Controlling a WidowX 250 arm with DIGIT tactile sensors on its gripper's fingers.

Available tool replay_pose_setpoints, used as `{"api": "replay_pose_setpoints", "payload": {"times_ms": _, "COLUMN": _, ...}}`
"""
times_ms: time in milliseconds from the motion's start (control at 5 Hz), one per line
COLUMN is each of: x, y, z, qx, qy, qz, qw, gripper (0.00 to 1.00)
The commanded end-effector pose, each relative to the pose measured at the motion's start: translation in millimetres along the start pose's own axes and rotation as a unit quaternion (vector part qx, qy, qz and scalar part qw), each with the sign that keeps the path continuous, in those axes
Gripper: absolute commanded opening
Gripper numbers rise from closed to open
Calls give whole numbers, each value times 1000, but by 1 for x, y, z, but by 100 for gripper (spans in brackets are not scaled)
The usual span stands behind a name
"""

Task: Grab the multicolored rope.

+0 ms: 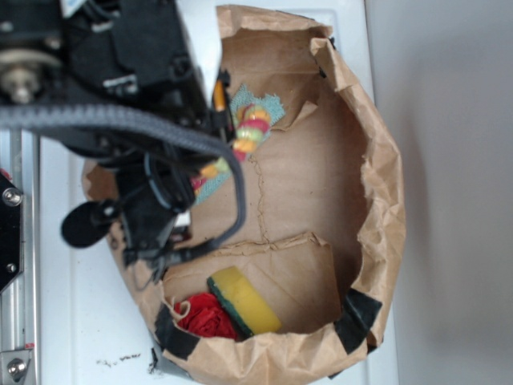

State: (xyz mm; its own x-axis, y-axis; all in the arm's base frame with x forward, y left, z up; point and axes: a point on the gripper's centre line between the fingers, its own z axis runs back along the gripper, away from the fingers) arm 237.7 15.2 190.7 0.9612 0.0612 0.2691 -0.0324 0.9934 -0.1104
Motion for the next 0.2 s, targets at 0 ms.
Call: {"api": "replay_pose_setpoints", "payload": {"times_ms": 0, "x": 19, "y": 11, "z": 19, "qx": 6, "qy": -32, "qz": 0, "qw": 999, "gripper": 0}}
